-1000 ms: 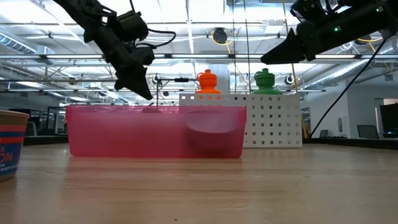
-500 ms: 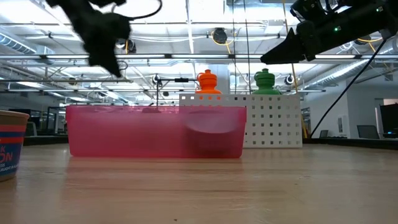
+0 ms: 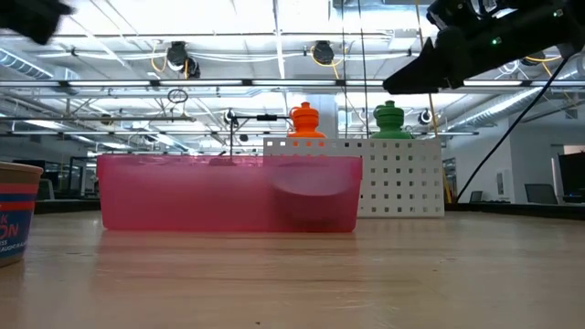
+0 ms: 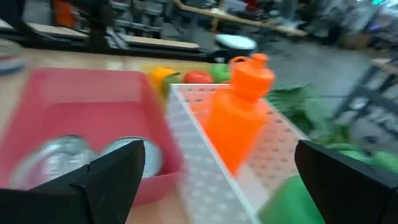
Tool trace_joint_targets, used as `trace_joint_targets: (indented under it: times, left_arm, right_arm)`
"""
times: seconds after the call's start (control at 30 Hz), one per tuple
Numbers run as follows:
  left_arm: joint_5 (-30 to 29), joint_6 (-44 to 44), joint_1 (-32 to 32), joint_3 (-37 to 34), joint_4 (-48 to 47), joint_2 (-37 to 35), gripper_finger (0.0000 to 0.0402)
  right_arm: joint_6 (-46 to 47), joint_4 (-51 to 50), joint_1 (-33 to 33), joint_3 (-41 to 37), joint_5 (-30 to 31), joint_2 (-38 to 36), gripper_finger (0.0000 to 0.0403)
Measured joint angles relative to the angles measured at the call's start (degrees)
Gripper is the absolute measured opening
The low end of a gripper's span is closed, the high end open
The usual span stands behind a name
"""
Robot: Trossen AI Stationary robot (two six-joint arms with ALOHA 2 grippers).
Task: Pick & Place Food Item
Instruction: Put the bottom blue pink tuna can in the pink bin
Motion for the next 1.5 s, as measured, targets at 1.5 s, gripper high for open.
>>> trace_joint_targets:
  times: [1.5]
  left_arm:
    - [-6.3, 53.4, 13.1, -0.2, 63.0, 26.6, 0.0008]
  right_arm:
    - [7.2, 32.9, 21.8, 1.1, -15.4, 23.8, 0.0393]
